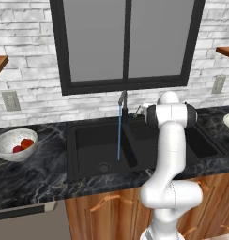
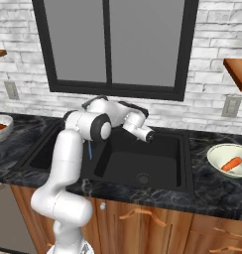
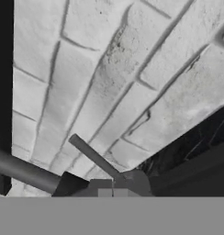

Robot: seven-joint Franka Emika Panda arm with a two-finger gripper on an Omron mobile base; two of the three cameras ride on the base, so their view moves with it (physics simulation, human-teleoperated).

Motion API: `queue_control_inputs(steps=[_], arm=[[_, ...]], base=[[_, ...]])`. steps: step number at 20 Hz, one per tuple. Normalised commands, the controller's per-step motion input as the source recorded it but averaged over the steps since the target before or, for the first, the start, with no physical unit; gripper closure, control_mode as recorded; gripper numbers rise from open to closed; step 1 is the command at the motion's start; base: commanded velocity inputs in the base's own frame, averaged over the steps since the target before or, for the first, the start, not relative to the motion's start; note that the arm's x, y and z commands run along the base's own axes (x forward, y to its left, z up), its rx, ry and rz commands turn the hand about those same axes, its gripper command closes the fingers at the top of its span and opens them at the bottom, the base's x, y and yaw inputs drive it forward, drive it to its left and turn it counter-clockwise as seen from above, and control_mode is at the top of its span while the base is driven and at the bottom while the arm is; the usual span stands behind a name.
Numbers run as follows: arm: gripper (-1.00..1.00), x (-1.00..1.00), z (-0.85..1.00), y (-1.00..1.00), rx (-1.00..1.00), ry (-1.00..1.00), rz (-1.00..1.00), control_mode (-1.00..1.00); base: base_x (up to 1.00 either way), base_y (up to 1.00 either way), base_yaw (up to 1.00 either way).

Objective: Pick the tomatos from the sink and place them in one bowl. Place the carrot in the other bowl. Then turn off the sink faucet.

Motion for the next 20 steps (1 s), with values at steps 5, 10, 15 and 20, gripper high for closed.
queue_control_inputs(steps=[5,10,15,20], arm=[[1.0,0.42,-0.13,-0.02,0.06,0.01,0.0,-1.0],[1.0,0.29,-0.22,0.0,0.01,0.0,0.0,-1.0],[1.0,0.12,-0.17,0.22,0.0,0.0,0.0,-1.0],[1.0,0.0,-0.23,0.44,0.0,0.0,0.0,-1.0]], base=[[0.0,0.0,0.0],[0.0,0.0,0.0],[0.0,0.0,0.0],[0.0,0.0,0.0]])
